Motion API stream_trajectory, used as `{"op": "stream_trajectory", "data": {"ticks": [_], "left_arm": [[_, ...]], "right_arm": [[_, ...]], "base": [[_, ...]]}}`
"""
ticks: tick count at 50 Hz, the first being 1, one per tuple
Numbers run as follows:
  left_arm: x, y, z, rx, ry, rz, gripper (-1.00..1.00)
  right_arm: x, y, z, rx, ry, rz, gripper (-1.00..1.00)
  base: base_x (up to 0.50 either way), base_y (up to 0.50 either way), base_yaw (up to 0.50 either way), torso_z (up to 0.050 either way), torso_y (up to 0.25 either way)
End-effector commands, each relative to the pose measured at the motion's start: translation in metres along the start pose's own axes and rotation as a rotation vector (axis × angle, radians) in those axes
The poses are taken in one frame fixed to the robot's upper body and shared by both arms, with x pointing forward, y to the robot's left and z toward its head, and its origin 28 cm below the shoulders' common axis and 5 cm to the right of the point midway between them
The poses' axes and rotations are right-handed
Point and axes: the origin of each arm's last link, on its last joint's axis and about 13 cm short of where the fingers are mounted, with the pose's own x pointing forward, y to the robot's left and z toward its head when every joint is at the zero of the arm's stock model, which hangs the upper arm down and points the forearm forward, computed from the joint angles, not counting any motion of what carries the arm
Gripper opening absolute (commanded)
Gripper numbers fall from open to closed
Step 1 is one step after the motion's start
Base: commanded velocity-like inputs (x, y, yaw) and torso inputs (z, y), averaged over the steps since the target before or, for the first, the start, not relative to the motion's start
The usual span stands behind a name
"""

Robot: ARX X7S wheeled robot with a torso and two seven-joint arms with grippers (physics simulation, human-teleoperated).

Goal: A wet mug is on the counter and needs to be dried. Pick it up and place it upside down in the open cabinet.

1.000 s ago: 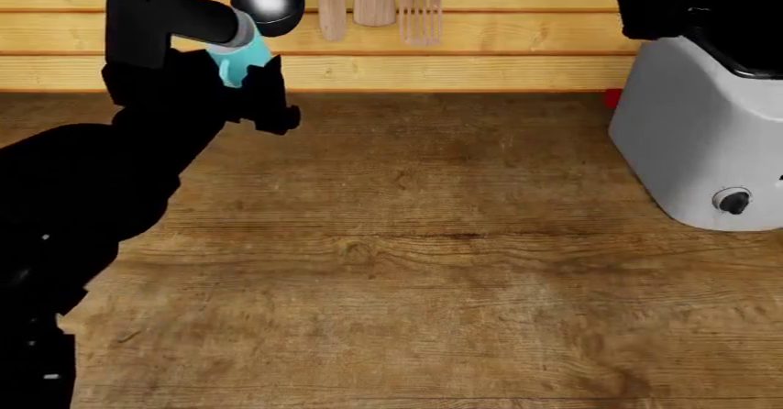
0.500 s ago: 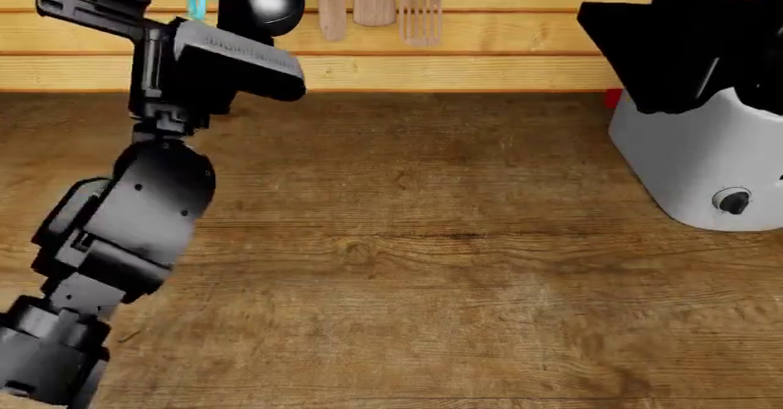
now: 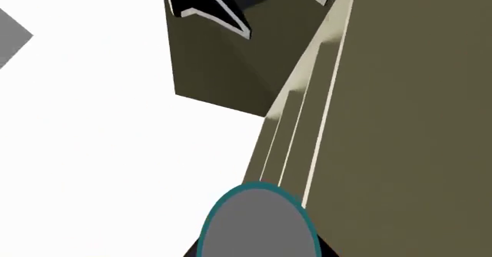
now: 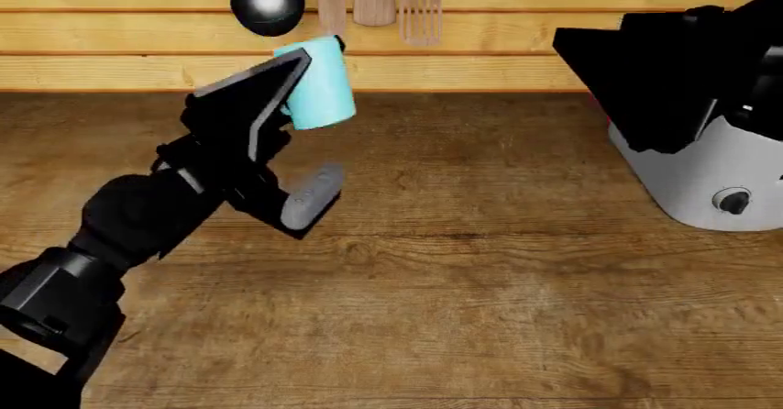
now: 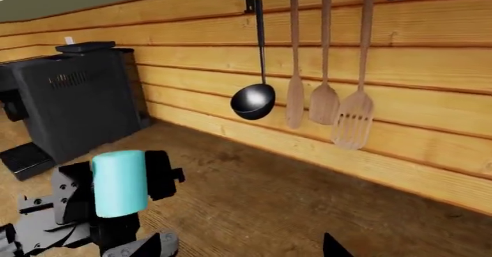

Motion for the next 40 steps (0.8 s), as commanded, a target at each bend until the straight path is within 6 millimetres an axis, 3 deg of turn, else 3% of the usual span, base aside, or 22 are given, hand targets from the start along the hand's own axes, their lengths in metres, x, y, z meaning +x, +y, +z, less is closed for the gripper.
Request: {"op": "stream_trajectory", "data": {"ticks": [1,15,40], "left_arm": [[0.010,0.002,-0.011,0.087,-0.249,0.094,-1.00],[0.026,0.006,-0.017,0.123,-0.260,0.164,-1.00],[0.031,0.016,0.002,0.044,-0.254,0.255,-1.00]], "right_arm": [[-0.002,0.008,-0.010,-0.022,0.034,0.105,1.00],[0.005,0.024,-0.038,-0.002,0.142,0.264,1.00],[0.044,0.038,-0.045,-0.034,0.181,0.377,1.00]], "base": [[0.00,0.00,0.00,0.000,0.000],[0.00,0.00,0.00,0.000,0.000],[0.00,0.00,0.00,0.000,0.000]]}}
